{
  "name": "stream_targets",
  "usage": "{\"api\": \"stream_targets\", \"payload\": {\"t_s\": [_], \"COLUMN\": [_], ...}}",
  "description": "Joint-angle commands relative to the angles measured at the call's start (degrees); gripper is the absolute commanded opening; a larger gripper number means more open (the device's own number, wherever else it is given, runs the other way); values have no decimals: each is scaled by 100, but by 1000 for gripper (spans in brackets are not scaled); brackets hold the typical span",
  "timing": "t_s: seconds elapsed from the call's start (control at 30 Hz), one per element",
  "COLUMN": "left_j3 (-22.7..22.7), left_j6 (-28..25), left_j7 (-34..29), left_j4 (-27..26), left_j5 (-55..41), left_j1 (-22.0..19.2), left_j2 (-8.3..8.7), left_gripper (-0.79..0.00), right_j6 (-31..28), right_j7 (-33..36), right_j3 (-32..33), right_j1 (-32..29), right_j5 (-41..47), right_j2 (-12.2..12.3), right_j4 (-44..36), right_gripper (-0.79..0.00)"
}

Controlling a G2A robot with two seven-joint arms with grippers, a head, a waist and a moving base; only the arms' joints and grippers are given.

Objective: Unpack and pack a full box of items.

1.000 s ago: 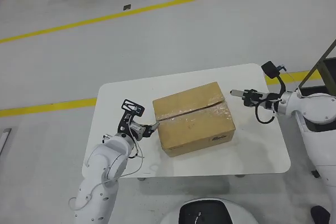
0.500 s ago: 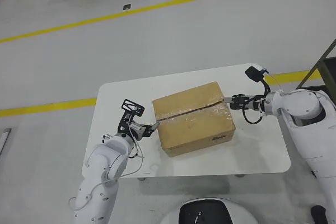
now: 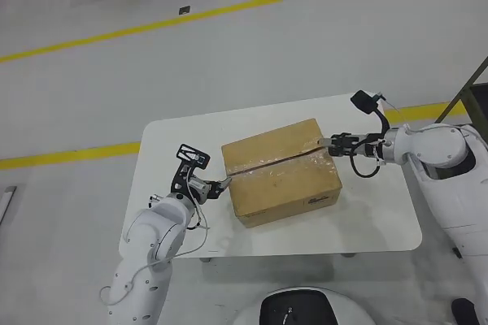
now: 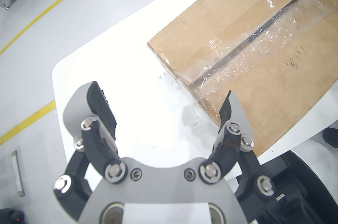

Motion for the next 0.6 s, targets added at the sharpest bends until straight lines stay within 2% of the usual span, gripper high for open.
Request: {"api": "stream_targets", "payload": {"t_s": [0.0,0.57], "left_j3": [0,0], "left_j6": [0,0], "left_j7": [0,0], "left_j4": [0,0], "left_j5": [0,0], "left_j1": [0,0], "left_j2": [0,0], "left_gripper": [0,0], "right_j6": [19,-51], "right_j7": [21,-3], "right_j3": [-72,-585], "right_j1": [-9,270], "right_j5": [-55,-14], "right_j2": [5,-4], "right_j4": [39,583], "right_gripper": [-440,-440]}}
